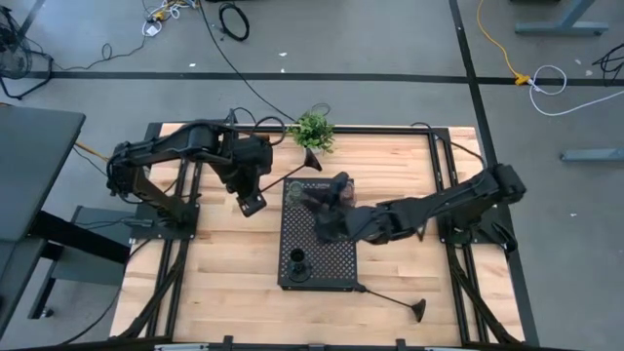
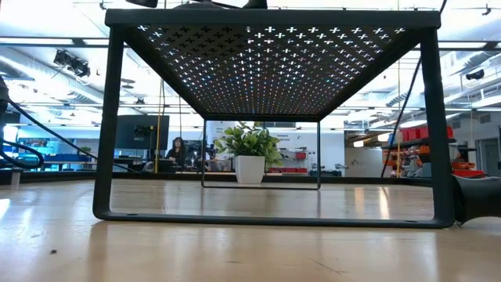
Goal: Pick & Place candle stick holders
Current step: Align the left black candle holder with the black candle holder on the shelf
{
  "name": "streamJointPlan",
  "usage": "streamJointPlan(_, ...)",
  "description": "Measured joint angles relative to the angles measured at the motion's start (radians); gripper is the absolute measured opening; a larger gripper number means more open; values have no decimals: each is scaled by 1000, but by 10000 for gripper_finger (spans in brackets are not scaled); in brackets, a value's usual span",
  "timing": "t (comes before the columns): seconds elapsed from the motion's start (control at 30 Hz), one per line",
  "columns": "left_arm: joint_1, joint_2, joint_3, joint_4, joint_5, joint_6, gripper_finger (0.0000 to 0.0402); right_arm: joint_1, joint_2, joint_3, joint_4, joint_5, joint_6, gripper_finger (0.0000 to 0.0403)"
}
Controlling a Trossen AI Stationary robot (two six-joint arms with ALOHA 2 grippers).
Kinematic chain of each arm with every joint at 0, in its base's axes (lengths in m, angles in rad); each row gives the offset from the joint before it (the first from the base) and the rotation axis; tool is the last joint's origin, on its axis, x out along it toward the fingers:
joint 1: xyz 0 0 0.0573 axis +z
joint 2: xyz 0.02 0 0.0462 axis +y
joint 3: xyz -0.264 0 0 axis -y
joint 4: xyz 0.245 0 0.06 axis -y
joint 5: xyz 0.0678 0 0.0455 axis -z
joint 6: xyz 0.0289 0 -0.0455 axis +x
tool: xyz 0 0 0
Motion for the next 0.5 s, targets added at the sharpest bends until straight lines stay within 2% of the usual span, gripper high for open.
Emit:
streamJointPlan(0.27,5,0,0,1,12,2,105,-11,100,79,13,102,-129,130)
streamJointPlan(0.5,6,0,0,1,30,2,105,-40,115,93,90,104,-197,130)
